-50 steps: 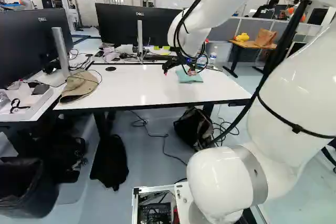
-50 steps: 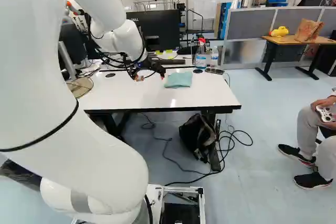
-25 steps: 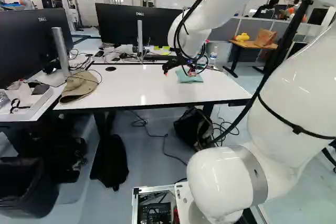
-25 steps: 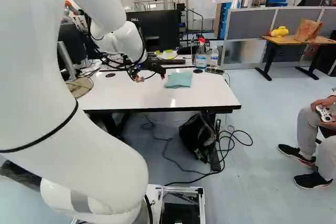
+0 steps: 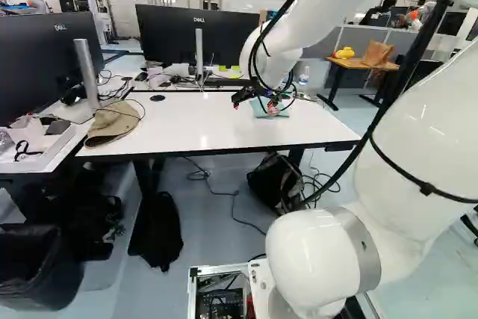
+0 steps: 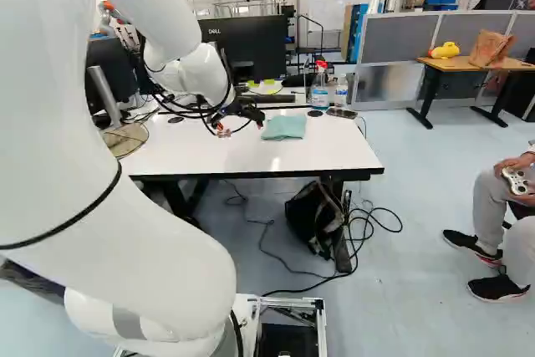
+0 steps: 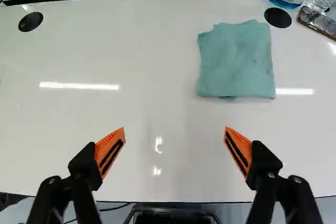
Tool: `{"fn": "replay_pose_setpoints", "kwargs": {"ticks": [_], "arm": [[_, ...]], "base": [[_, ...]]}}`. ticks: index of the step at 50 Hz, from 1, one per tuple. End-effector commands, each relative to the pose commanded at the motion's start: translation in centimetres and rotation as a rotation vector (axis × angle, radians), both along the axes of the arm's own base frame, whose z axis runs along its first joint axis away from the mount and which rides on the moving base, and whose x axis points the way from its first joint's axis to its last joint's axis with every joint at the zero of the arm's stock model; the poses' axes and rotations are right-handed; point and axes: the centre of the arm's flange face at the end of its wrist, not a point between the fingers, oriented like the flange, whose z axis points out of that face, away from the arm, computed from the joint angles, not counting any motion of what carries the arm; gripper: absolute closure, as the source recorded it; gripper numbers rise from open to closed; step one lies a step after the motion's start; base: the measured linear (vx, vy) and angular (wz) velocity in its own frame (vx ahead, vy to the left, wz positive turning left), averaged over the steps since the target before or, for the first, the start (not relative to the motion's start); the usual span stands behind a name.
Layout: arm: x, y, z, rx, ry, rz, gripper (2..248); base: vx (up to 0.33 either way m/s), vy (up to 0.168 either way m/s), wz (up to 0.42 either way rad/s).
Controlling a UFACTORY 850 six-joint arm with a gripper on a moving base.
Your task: Clean the table with the green towel
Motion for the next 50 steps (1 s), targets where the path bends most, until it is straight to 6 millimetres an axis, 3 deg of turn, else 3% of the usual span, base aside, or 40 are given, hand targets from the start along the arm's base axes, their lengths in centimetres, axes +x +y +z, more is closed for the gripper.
{"fn": "replay_pose_setpoints", "kwargs": {"ticks": [27, 50], "arm": [[-2.6, -0.4, -2.9, 0.004, -0.110, -0.008, 3], [-6.1, -0.9, -6.2, 0.008, -0.240, -0.018, 3]], "base": [[0.000, 0.000, 0.000], [0.000, 0.000, 0.000]]}}
